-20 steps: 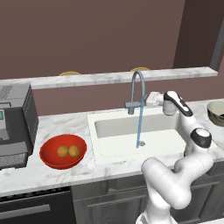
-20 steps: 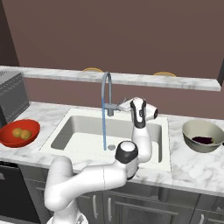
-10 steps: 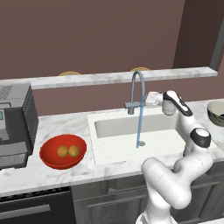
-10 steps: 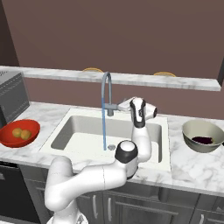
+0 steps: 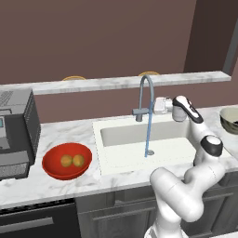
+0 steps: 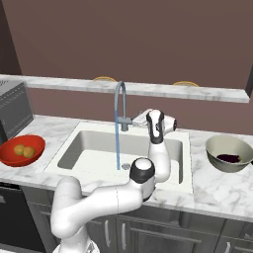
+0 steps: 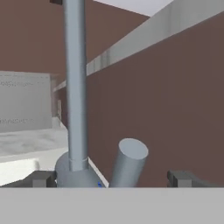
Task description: Pick the apples from the sink and place them in one bowl. Place the eggplant in the other bowl. Then turn off the sink faucet.
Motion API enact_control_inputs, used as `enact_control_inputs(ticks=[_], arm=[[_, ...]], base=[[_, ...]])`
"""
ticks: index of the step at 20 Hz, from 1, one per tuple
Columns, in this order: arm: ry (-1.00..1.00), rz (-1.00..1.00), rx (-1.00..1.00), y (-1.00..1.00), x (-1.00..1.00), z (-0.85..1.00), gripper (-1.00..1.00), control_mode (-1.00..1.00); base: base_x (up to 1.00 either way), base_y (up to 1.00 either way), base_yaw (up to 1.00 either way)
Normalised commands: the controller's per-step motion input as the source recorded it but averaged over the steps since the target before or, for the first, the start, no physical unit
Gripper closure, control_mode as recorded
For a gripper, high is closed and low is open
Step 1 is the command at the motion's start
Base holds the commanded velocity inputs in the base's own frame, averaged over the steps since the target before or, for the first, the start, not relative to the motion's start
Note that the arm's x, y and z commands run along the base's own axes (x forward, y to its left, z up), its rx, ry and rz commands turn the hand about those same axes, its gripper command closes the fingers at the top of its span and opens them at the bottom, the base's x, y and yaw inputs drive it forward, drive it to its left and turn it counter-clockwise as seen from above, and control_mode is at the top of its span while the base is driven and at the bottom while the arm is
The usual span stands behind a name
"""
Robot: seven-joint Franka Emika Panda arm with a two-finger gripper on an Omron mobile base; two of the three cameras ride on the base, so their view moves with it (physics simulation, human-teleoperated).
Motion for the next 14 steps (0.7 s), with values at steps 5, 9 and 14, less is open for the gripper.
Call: enact_control_inputs(ticks=[5,9,14], arm=[[-0.06,0.20,-0.06,0.73,0.00,0.01,-1.00,-1.00],[-0.08,0.19,-0.07,0.75,0.00,0.03,-1.00,-1.00],[-0.06,0.19,-0.07,0.74,0.00,0.01,-1.00,-1.00]], base=[[0.00,0.00,0.00],[0.00,0.00,0.00],[0.00,0.00,0.00]])
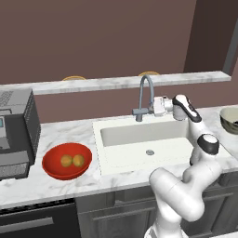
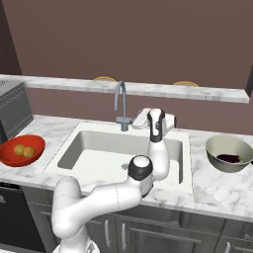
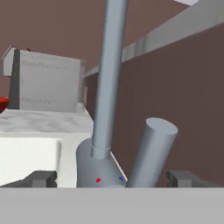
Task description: Pick the apples from the sink and place them in one bowl. Place the eggplant in the other bowl. Then turn off the sink faucet.
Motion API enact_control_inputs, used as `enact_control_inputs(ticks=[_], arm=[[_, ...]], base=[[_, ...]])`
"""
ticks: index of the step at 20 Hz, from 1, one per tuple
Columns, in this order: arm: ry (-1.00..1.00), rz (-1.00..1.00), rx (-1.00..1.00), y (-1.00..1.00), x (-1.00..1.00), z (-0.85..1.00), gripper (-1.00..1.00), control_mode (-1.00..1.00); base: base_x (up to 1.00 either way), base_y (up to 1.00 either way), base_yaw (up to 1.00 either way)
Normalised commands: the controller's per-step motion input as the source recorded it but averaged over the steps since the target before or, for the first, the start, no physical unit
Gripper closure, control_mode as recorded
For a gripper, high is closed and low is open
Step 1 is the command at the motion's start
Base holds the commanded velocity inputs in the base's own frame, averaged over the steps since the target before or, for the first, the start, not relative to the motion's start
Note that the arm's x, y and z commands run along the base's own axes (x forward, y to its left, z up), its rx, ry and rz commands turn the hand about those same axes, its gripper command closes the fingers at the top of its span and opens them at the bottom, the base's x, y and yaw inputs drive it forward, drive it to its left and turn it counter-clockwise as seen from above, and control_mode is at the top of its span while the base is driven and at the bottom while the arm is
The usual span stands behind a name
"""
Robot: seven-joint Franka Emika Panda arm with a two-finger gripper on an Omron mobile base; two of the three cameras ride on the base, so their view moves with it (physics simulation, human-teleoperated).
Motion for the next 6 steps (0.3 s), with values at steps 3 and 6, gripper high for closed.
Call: enact_control_inputs(ticks=[3,6], arm=[[-0.05,0.19,-0.07,0.74,0.00,0.00,-1.00,-1.00],[-0.04,0.18,-0.06,0.74,0.00,0.00,-1.00,-1.00]], base=[[0.00,0.00,0.00],[0.00,0.00,0.00]])
